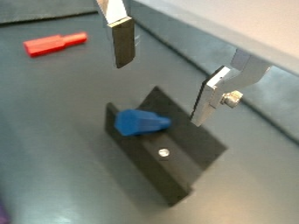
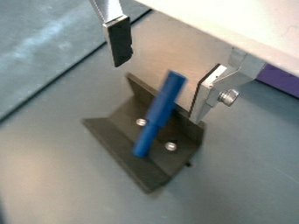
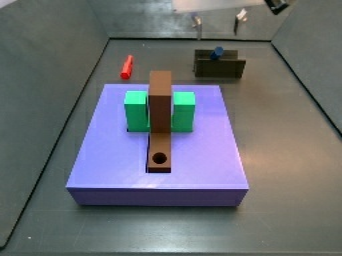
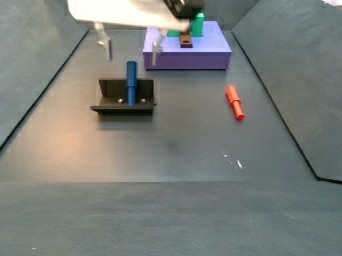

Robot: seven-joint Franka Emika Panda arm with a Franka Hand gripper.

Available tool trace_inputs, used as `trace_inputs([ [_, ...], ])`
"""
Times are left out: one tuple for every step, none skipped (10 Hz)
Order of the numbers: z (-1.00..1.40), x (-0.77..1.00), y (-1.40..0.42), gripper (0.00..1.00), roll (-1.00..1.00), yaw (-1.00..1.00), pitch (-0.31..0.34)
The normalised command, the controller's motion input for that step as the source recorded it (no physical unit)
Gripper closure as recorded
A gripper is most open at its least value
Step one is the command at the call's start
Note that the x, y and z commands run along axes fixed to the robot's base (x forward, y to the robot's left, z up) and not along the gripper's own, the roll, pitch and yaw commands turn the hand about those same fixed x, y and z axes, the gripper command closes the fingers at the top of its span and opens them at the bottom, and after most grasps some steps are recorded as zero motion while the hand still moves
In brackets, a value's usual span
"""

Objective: Pick up the blue object. Move up. Place the blue object on the fixture. Regrasp the blue object. Move to above the board. Insert the blue object.
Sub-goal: Regrasp the blue object.

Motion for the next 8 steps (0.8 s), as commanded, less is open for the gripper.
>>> trace_inputs([
  [-0.02,0.63,-0.1,0.0,1.0,0.06,0.326],
  [-0.04,0.32,-0.16,0.0,1.0,0.22,0.28],
  [-0.05,0.14,-0.18,0.0,1.0,0.25,0.269],
  [-0.11,0.14,-0.23,0.0,1.0,0.27,0.251],
  [-0.31,0.05,-0.26,0.0,0.92,0.32,0.103],
  [-0.29,0.0,-0.24,0.0,0.97,0.36,0.066],
  [-0.28,-0.16,-0.21,0.0,1.0,0.35,0.0],
  [-0.35,-0.25,-0.21,0.0,1.0,0.19,0.0],
])
